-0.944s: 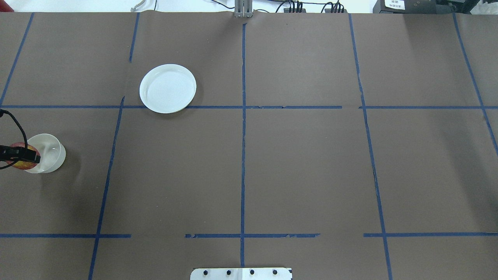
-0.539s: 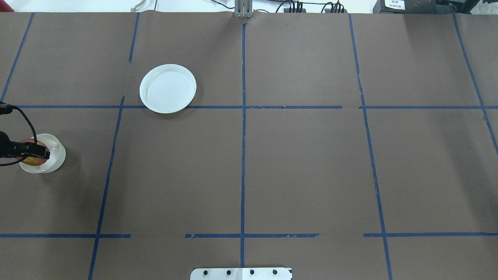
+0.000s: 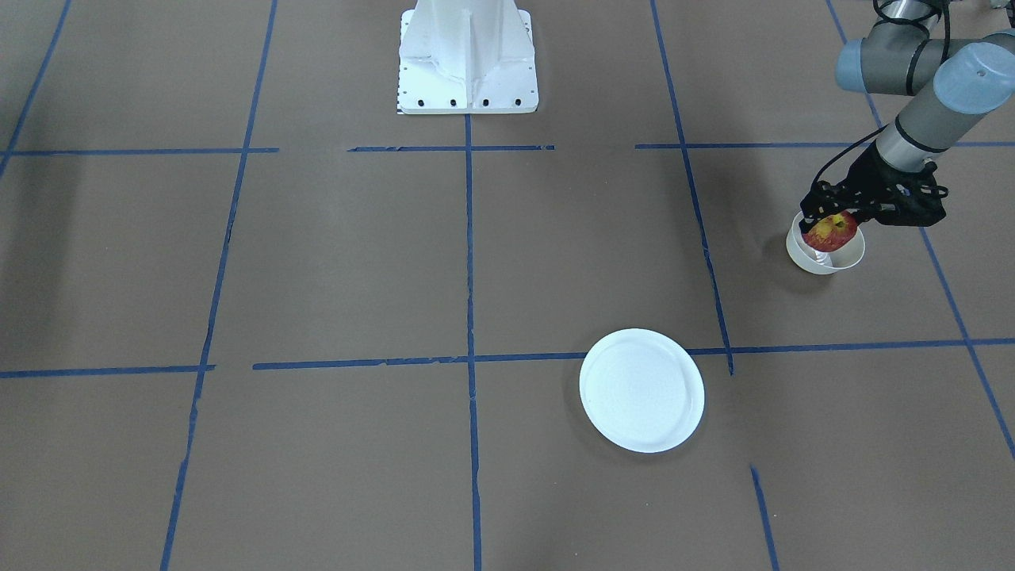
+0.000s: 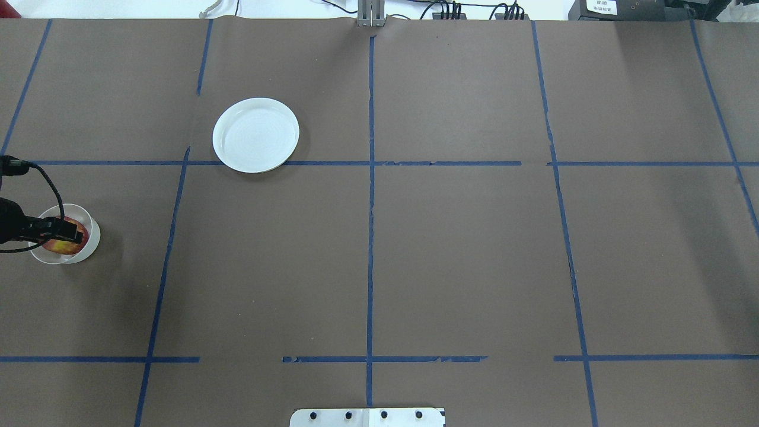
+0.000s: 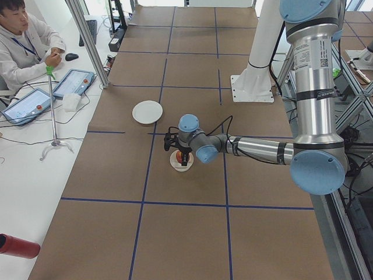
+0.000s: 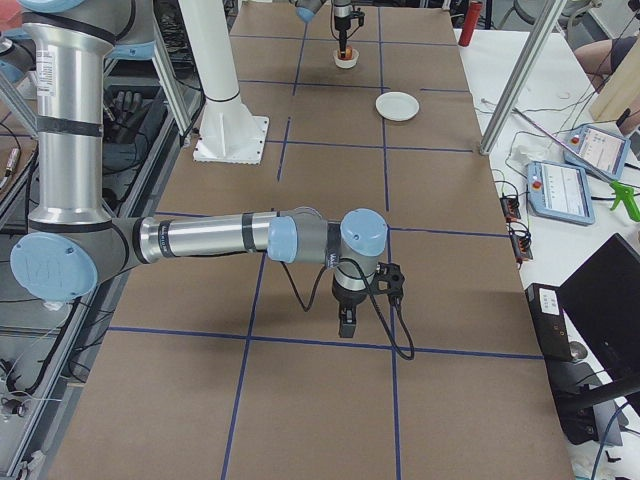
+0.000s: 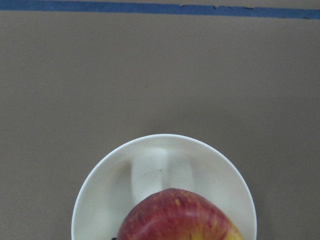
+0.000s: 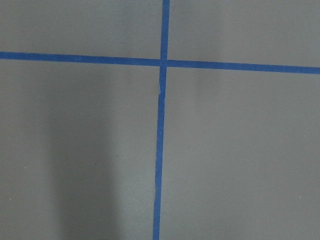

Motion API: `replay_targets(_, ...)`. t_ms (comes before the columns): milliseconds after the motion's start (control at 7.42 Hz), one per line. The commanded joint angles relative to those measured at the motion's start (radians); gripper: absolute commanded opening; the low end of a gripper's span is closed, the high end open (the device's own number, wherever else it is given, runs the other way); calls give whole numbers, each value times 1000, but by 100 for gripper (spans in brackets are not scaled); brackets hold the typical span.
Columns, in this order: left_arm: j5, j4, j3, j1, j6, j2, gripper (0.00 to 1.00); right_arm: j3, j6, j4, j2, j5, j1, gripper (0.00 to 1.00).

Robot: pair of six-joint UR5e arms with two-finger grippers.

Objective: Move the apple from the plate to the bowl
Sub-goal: 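Lower the apple into the bowl and open the left gripper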

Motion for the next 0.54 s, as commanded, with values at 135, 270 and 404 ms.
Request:
replay_targets(135,-15,8,-15,-9,11,2,99,-2,0,0,0,0,0,100)
replay_targets(270,-15,9,-36,-15,12,17,98,0,-1,0,0,0,0,100)
replay_targets(404,-50,9,-46,-44,40,31,97,0,0,0,0,0,0,100)
